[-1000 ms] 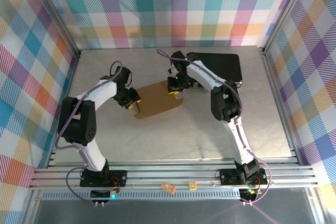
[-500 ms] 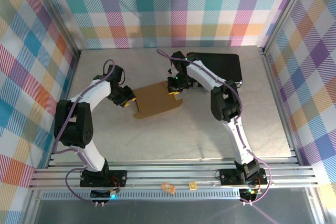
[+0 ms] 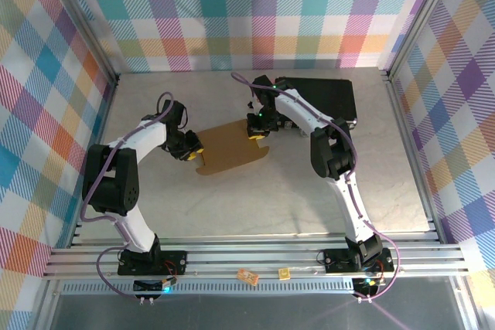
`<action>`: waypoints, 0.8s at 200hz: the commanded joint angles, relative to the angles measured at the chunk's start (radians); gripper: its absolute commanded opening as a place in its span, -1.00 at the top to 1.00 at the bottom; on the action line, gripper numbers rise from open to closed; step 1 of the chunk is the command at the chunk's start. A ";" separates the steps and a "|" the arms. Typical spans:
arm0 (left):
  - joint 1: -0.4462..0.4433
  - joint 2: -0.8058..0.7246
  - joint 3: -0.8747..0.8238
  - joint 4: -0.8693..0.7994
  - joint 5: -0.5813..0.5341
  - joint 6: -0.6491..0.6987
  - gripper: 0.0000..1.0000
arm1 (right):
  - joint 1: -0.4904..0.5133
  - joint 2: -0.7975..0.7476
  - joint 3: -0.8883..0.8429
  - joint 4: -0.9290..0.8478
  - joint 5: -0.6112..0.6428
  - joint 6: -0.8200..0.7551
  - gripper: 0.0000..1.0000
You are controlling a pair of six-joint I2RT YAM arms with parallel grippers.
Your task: Fold the paper box
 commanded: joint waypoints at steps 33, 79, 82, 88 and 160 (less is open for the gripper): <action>-0.037 0.050 -0.032 -0.056 -0.058 0.038 0.49 | 0.009 0.027 0.001 -0.070 0.019 0.007 0.75; -0.040 -0.066 -0.044 -0.052 -0.083 0.017 0.31 | 0.004 0.029 0.003 -0.071 0.019 0.010 0.77; -0.039 -0.071 -0.042 -0.053 -0.083 0.016 0.30 | 0.003 0.029 0.005 -0.072 0.019 0.009 0.77; -0.039 -0.078 -0.036 -0.055 -0.082 0.015 0.28 | 0.003 0.030 0.003 -0.072 0.019 0.009 0.77; -0.033 -0.048 -0.023 -0.047 -0.025 0.016 0.28 | 0.000 0.030 0.005 -0.074 0.013 0.010 0.77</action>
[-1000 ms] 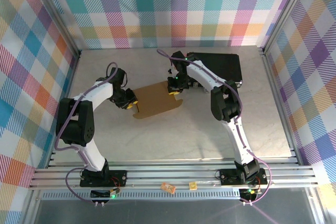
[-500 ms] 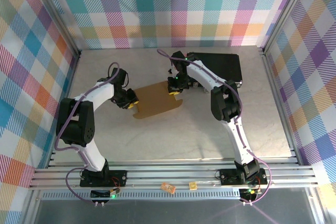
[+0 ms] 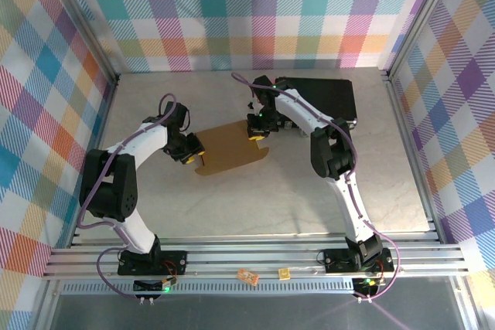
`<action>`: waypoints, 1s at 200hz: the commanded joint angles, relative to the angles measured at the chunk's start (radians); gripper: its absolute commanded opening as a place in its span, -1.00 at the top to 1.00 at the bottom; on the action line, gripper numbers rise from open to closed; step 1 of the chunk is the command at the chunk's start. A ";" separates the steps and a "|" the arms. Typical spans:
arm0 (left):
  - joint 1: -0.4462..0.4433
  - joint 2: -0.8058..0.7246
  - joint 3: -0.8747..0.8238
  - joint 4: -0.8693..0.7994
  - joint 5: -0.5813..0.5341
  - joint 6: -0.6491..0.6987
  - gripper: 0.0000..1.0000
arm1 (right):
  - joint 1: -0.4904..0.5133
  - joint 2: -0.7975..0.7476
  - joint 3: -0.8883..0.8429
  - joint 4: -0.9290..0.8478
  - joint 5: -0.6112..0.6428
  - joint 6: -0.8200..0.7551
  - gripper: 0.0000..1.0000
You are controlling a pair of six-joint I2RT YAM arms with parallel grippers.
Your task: Fold the paper box
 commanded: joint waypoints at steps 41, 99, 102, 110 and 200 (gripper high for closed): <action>-0.002 0.048 -0.004 -0.016 0.005 0.019 0.41 | -0.001 0.032 0.004 -0.061 0.025 0.006 0.77; -0.002 0.024 -0.047 -0.015 -0.040 0.022 0.61 | -0.003 0.035 0.004 -0.062 0.027 0.008 0.78; -0.002 0.023 -0.047 -0.018 -0.043 0.024 0.62 | -0.003 0.035 0.003 -0.061 0.028 0.008 0.78; -0.002 0.018 -0.046 -0.022 -0.051 0.025 0.62 | -0.003 0.035 0.002 -0.061 0.027 0.008 0.79; -0.010 0.078 -0.079 -0.018 -0.050 0.061 0.61 | -0.006 0.033 0.004 -0.060 0.000 0.012 0.79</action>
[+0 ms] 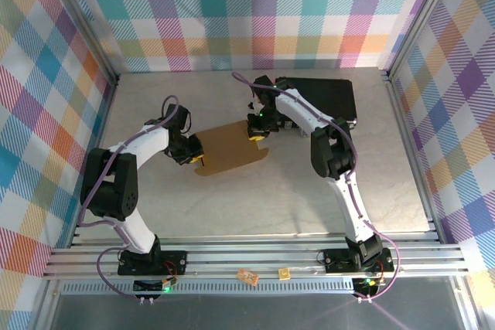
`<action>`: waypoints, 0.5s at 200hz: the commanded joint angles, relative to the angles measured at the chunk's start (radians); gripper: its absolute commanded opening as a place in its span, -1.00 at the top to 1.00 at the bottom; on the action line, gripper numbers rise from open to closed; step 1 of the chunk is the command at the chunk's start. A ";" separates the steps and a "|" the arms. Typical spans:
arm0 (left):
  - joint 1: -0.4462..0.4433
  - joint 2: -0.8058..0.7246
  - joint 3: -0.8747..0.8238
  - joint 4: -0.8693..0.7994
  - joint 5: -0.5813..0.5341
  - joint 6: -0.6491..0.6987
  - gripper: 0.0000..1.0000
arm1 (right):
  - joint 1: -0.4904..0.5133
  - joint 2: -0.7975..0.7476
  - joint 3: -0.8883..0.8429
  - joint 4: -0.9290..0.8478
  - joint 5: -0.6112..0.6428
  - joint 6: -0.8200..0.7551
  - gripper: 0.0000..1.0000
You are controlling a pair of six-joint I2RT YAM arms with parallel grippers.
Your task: Fold the paper box
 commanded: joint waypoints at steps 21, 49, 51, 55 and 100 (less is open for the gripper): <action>-0.013 0.077 -0.053 -0.056 -0.054 0.023 0.61 | -0.001 0.031 0.004 -0.054 0.012 0.014 0.79; -0.014 0.086 -0.040 -0.056 -0.053 0.020 0.77 | -0.002 0.025 0.002 -0.056 0.011 0.012 0.79; -0.014 0.086 -0.038 -0.058 -0.054 0.020 0.79 | -0.002 0.024 0.003 -0.056 0.010 0.012 0.79; -0.014 0.086 -0.033 -0.062 -0.055 0.020 0.89 | -0.003 0.022 0.003 -0.056 0.009 0.011 0.76; -0.017 0.091 0.057 -0.183 -0.108 0.046 1.00 | -0.017 -0.094 -0.010 -0.060 0.073 0.040 0.13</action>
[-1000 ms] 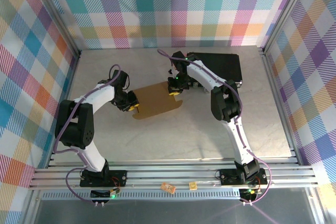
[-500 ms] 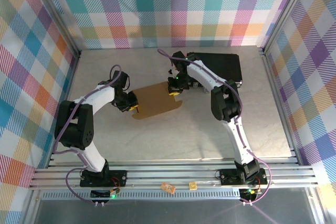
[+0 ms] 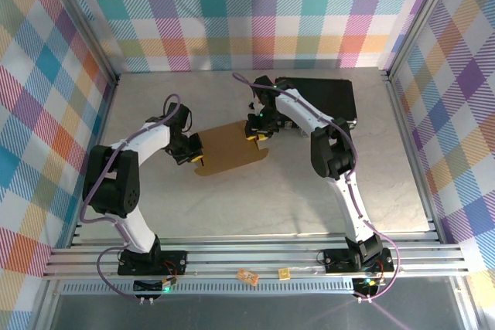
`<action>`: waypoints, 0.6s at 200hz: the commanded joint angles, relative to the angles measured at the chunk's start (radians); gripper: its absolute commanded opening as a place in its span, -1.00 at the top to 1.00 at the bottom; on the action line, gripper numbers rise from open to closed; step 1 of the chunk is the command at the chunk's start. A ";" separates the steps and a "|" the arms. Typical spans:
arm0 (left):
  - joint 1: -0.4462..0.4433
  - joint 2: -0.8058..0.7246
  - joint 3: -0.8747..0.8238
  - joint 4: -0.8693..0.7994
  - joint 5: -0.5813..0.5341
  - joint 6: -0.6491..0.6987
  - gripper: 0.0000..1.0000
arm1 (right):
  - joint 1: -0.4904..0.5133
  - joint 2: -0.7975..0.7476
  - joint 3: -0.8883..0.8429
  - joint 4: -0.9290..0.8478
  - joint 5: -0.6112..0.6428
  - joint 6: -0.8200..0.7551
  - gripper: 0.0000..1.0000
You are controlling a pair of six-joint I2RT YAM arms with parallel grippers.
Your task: Fold the paper box
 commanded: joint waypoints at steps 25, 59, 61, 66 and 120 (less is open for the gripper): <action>-0.012 0.058 0.029 -0.153 -0.101 0.027 1.00 | -0.036 -0.215 -0.091 -0.031 0.134 0.034 -0.02; -0.017 0.070 0.044 -0.155 -0.097 0.028 1.00 | -0.034 -0.354 -0.264 -0.009 0.123 0.008 0.00; -0.018 0.069 0.046 -0.155 -0.098 0.028 1.00 | -0.034 -0.360 -0.279 -0.009 0.122 0.006 0.00; -0.019 0.071 0.048 -0.156 -0.097 0.028 1.00 | -0.032 -0.373 -0.308 -0.003 0.121 0.001 0.00; -0.023 0.079 0.081 -0.177 -0.100 0.034 1.00 | 0.017 -0.395 -0.403 0.026 0.093 -0.062 0.02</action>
